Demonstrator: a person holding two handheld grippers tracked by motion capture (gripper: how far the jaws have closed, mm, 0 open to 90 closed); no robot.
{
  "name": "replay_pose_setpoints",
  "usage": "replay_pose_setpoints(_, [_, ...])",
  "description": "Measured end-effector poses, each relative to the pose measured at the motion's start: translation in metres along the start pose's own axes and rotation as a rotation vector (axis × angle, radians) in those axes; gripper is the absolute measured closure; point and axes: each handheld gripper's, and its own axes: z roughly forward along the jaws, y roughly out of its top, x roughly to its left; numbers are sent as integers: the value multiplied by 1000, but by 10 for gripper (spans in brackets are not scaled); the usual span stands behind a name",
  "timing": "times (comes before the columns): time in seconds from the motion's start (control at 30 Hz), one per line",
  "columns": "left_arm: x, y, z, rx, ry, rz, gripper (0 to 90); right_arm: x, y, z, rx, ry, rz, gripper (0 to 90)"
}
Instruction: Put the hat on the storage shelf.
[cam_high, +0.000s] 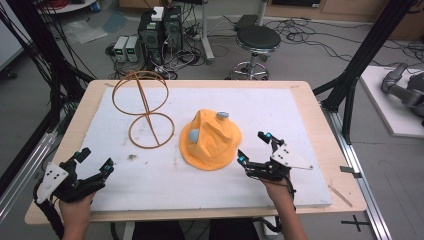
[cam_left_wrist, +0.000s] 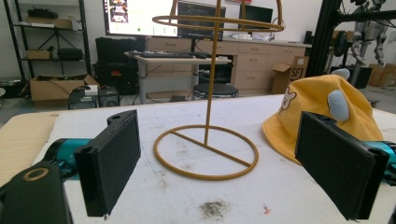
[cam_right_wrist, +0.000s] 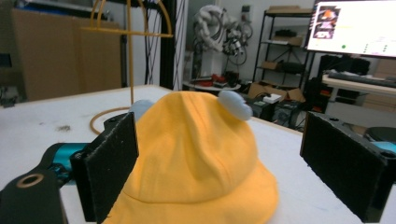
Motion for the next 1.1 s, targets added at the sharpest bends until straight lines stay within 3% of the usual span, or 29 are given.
replay_pose_setpoints(0.03, [0, 0, 0, -1, 2, -2, 147, 4, 2, 12, 25, 10, -14, 112])
replay_pose_setpoints(0.33, [1, 0, 0, -3, -2, -1, 147, 16, 5, 53, 108, 39, -59, 112])
replay_pose_setpoints(0.43, [1, 0, 0, -3, -1, 3, 147, 16, 2, 69, 148, 38, -54, 112])
replay_pose_setpoints(0.67, [3, 0, -4, -7, 6, -2, 147, 12, -4, 87, 195, 37, -43, 114])
replay_pose_setpoints(1.1, [4, -1, -9, -4, 9, -2, 147, 7, -11, 108, 252, 25, -35, 260])
